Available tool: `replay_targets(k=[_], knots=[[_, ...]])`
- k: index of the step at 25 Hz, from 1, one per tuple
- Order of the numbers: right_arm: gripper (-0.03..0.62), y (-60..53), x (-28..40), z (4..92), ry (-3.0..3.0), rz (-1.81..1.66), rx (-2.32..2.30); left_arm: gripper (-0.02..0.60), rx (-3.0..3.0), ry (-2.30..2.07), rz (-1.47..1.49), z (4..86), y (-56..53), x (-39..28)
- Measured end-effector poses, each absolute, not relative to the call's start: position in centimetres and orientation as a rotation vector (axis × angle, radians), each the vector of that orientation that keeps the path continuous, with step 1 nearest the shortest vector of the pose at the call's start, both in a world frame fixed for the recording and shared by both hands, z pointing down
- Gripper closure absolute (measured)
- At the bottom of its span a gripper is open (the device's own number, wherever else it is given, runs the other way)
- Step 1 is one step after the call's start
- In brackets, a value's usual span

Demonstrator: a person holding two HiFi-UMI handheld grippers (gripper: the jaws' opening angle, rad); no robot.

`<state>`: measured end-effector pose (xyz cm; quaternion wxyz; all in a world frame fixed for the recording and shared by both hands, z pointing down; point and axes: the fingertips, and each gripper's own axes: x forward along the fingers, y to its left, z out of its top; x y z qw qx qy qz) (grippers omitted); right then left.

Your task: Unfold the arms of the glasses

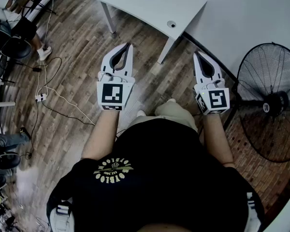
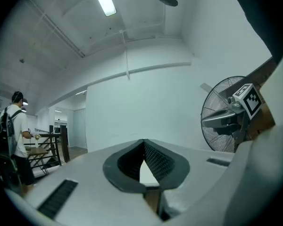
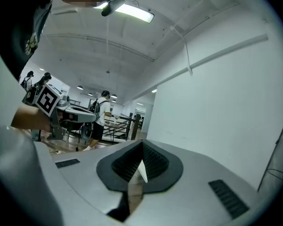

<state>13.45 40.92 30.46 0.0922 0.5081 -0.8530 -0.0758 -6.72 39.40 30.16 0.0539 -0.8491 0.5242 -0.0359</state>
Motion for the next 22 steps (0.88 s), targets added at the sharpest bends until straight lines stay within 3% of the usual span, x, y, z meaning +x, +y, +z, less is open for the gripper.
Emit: replay_targets(k=[22], knots=[[0.594,31.5,14.0,32.7,-2.632,-0.122,1.442,0.575,-2.623,1.611,-0.152,32.4,31.4,-4.8]])
